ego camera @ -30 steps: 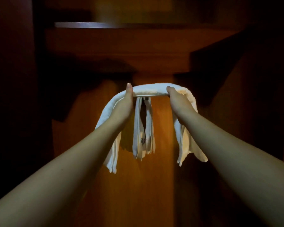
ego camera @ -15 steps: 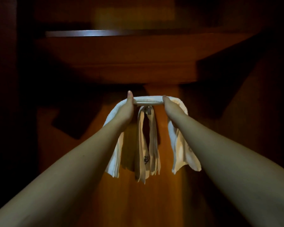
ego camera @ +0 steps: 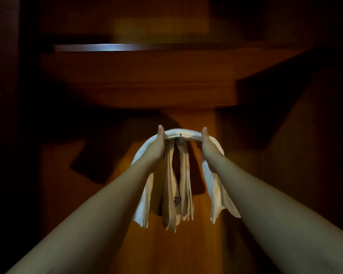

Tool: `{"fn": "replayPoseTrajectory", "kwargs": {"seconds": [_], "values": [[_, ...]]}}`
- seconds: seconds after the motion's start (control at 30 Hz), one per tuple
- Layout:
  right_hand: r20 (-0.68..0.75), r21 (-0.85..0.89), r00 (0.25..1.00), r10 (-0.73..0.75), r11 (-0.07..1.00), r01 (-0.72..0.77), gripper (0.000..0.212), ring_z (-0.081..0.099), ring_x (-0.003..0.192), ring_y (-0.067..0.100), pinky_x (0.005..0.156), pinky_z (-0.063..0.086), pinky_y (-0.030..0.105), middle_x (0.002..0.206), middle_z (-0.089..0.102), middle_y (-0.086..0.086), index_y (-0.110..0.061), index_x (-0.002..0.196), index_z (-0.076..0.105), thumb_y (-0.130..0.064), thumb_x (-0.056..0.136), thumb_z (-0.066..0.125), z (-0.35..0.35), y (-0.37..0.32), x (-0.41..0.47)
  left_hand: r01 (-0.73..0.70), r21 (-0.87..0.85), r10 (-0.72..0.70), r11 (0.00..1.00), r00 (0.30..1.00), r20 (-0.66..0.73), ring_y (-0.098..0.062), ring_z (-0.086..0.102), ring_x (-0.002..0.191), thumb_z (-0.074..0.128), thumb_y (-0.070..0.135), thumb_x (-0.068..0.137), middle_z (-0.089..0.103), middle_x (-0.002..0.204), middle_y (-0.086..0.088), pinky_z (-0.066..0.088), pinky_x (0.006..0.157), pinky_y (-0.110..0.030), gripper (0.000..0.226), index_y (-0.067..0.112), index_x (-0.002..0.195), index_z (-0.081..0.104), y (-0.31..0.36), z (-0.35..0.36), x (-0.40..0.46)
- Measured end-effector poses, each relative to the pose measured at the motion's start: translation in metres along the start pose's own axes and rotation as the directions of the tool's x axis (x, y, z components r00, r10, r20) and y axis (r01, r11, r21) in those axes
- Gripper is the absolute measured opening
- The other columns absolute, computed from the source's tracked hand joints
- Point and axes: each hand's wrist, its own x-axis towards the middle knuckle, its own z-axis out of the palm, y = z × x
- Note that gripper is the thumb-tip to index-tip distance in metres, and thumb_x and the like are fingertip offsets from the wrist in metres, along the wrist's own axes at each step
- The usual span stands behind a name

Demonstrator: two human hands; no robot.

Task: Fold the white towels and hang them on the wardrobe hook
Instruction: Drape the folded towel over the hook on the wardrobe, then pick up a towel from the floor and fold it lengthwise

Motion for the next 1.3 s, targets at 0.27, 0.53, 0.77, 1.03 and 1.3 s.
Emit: {"fn": "replayPoseTrajectory", "kwargs": {"seconds": [0.27, 0.53, 0.77, 1.03, 1.3], "values": [[0.176, -0.090, 0.982, 0.064, 0.995, -0.049, 0.135, 0.039, 0.142, 0.024, 0.109, 0.030, 0.039, 0.155, 0.044, 0.005, -0.029, 0.152, 0.039, -0.110, 0.045, 0.023, 0.001, 0.050, -0.008, 0.072, 0.002, -0.072, 0.997, 0.997, 0.024, -0.024, 0.033, 0.146, 0.005, 0.068, 0.098, 0.044, 0.153, -0.011, 0.019, 0.118, -0.037, 0.084, 0.014, 0.147, 0.046, -0.032, 0.008, -0.037], [0.325, -0.113, 0.946, -0.002, 0.993, 0.041, 0.067, 0.069, 0.099, 0.023, 0.085, 0.052, 0.034, 0.101, 0.075, 0.008, -0.013, 0.117, 0.067, -0.058, 0.105, 0.020, -0.005, 0.073, -0.062, -0.071, 0.120, 0.089, 0.990, 0.984, -0.152, 0.000, 0.064, 0.093, 0.012, 0.069, 0.094, 0.073, 0.097, 0.009, 0.038, 0.074, -0.017, 0.081, 0.021, 0.101, 0.077, -0.065, 0.016, -0.096], [0.187, -0.312, 0.978, -0.096, 0.938, 0.151, 0.055, 0.065, 0.098, 0.016, 0.081, 0.045, 0.030, 0.103, 0.072, -0.002, -0.020, 0.110, 0.068, -0.054, 0.106, 0.025, -0.021, 0.079, -0.100, -0.011, 0.161, 0.055, 0.987, 0.961, -0.270, -0.008, 0.058, 0.092, 0.017, 0.056, 0.105, 0.065, 0.104, 0.004, 0.034, 0.065, -0.018, 0.067, 0.017, 0.114, 0.070, -0.052, 0.001, -0.121], [0.226, -0.736, 0.962, 0.152, 0.674, 0.066, 0.068, 0.047, 0.137, 0.024, 0.115, 0.037, 0.050, 0.154, 0.045, 0.004, -0.026, 0.148, 0.048, -0.068, 0.100, 0.024, -0.059, 0.089, -0.167, 0.104, 0.440, -0.163, 0.892, 0.982, 0.099, -0.023, 0.054, 0.125, 0.025, 0.054, 0.106, 0.057, 0.139, -0.006, 0.040, 0.095, -0.029, 0.054, 0.024, 0.141, 0.053, -0.059, -0.011, -0.203], [0.137, -0.862, 0.953, 0.272, 0.506, -0.020, 0.066, 0.031, 0.148, 0.025, 0.117, 0.030, 0.043, 0.163, 0.028, 0.003, -0.022, 0.154, 0.035, -0.059, 0.100, 0.044, -0.113, 0.120, -0.329, 0.079, 0.548, -0.332, 0.833, 0.863, 0.381, -0.018, 0.049, 0.131, 0.046, 0.056, 0.100, 0.052, 0.146, -0.001, 0.039, 0.097, -0.033, 0.055, 0.021, 0.142, 0.051, -0.102, -0.015, -0.311]]}}
